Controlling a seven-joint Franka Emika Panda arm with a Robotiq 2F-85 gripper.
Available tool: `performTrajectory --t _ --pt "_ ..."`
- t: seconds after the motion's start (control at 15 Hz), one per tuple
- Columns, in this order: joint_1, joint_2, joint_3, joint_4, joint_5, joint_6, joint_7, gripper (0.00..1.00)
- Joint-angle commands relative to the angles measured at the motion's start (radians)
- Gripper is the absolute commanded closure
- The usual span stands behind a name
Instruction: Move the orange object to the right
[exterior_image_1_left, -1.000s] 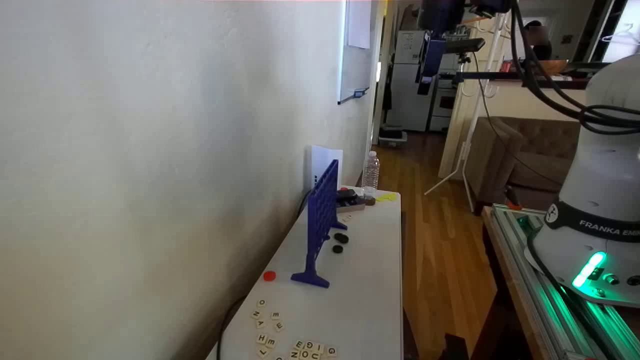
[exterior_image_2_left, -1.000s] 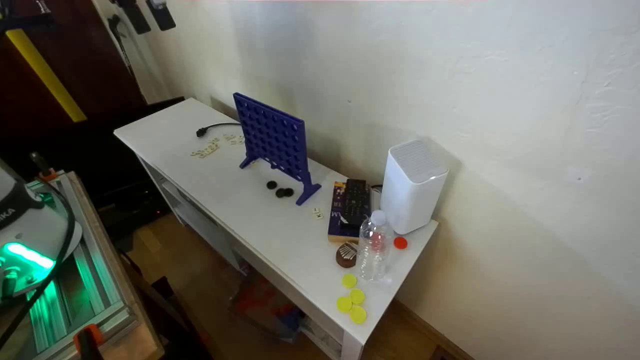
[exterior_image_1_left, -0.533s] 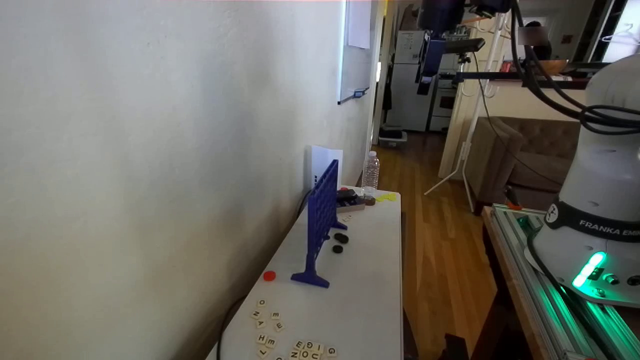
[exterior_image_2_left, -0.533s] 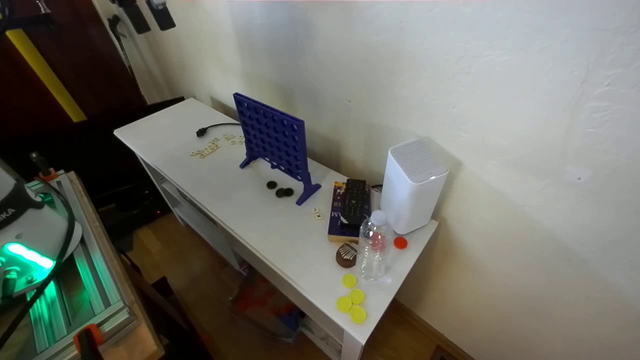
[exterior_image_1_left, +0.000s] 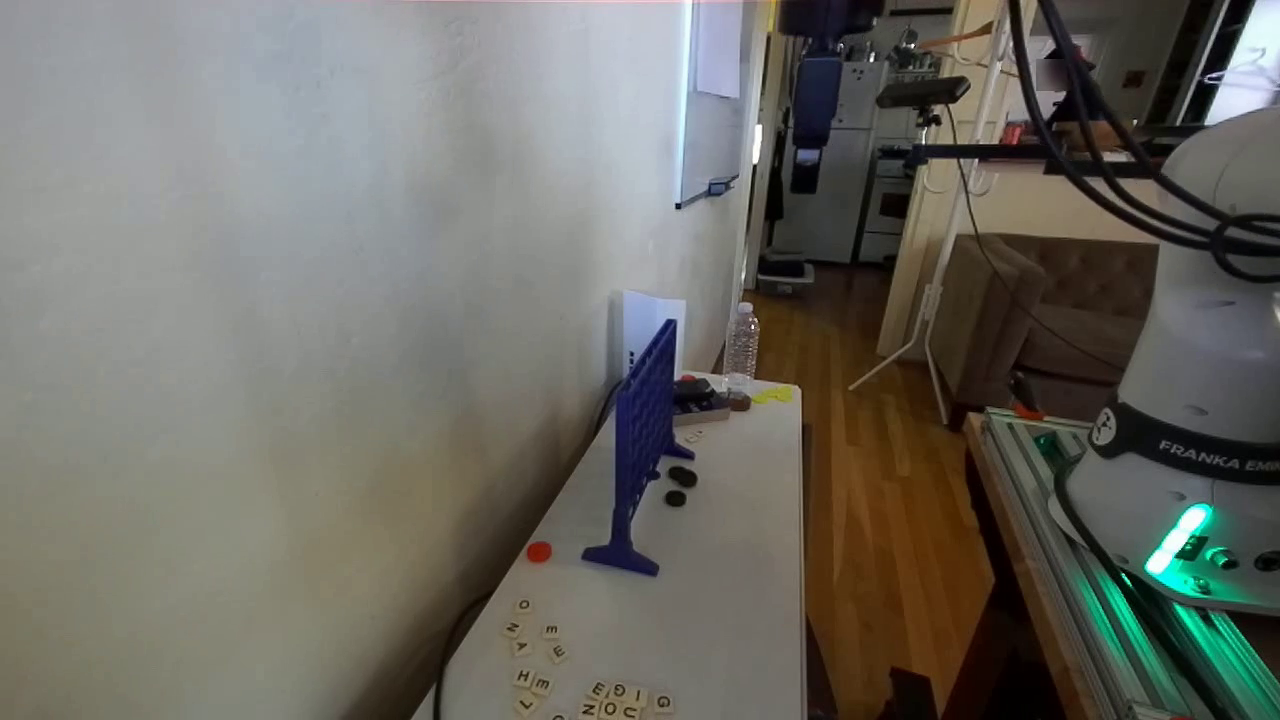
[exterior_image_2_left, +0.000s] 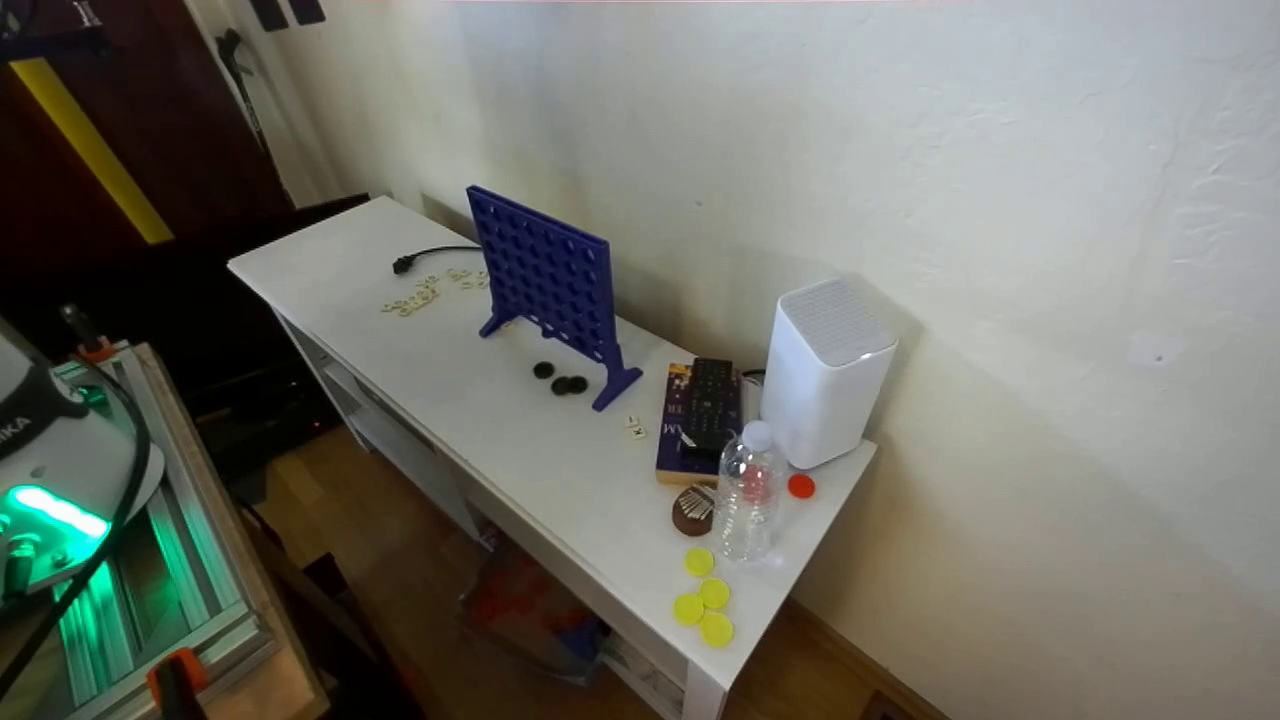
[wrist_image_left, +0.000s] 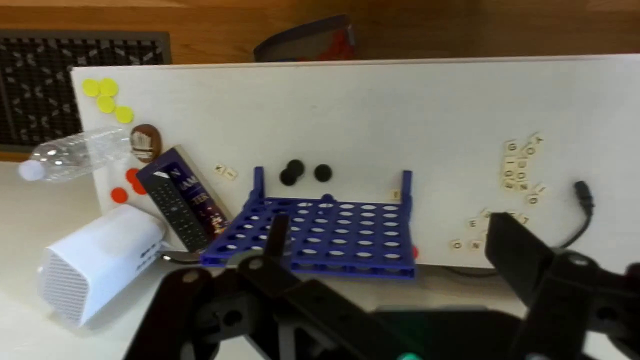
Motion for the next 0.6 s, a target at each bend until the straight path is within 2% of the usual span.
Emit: performTrajectory --t 0.0,0.33,0.4,0.47,0.53 --pt "0.044 0.247 0.001 0.219 0.137 -0.068 0.072 0.0" --pt "0.093 0.437 -0.01 0.302 0.351 0.15 0.019 0.0" --pt "0.1 0.463 -0.008 0.292 0.367 0.218 -0.023 0.0" --pt "0.088 0.396 -0.004 0.263 0.31 0.154 0.023 0.0" --pt "0.093 0.428 -0.004 0.268 0.324 0.193 0.009 0.0"
